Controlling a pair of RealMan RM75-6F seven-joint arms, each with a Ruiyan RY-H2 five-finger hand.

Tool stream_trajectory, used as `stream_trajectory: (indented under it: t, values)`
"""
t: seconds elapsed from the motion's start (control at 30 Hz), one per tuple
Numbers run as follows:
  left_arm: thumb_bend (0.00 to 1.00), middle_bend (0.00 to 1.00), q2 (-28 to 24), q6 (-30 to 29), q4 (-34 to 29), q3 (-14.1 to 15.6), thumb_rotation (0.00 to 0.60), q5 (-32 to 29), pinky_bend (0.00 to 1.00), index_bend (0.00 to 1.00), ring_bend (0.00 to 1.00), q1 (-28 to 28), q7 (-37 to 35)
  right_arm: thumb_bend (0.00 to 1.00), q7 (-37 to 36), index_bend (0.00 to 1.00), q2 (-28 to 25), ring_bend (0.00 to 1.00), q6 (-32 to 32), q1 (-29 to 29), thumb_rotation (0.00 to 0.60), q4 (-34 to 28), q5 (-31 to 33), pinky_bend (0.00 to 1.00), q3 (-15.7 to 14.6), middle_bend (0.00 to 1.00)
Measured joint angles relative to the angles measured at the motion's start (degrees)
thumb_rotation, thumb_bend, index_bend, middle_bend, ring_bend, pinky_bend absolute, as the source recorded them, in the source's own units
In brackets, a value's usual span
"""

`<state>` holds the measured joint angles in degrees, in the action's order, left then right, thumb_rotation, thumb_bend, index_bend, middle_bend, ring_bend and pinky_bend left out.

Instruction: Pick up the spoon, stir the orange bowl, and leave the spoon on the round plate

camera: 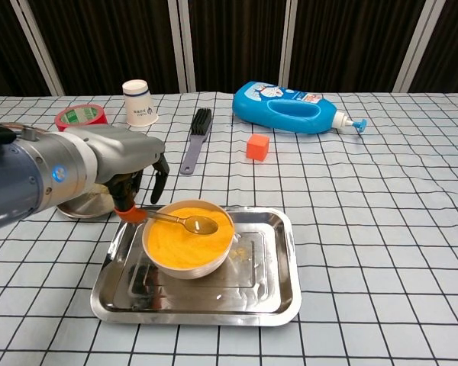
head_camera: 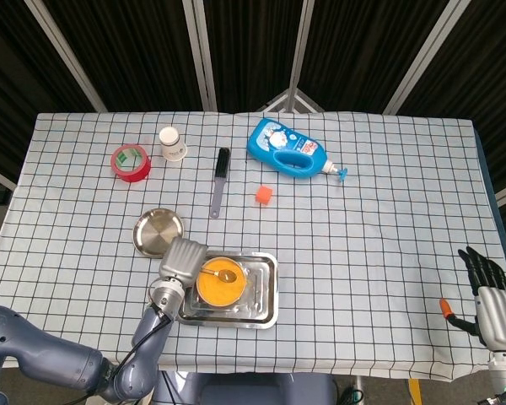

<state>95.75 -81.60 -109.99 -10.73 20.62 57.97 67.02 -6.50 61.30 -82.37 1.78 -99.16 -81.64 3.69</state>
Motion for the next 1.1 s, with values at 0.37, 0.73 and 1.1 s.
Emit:
stream_trajectory:
  t: [0.37,0.73,1.1]
  values:
    - [0.47,1.00,1.54,0.02,1.23,0.35,0.600,-0.21,1.00,0.47,1.00,0.48,0.20,0.39,-0.04,0.00,0.00,0.00,0.02,0.00,0.600,-0.05,0.10,0.00,0.03,0.00]
    - [0.48,1.00,2.69,-0.56,2.19,-0.19,0.600,-0.16,1.00,0.49,1.00,0.96,0.47,0.39,-0.19,0.00,-0.07,0.00,0.01,-0.03,0.600,-0.09,0.17,0.00,0.04,0.00]
    - [0.48,1.00,2.82,-0.77,2.14,0.06,0.600,-0.14,1.00,0.48,1.00,1.00,0.87,0.39,-0.10,0.00,-0.06,0.00,-0.03,-0.04,0.600,-0.15,0.18,0.00,0.06,0.00]
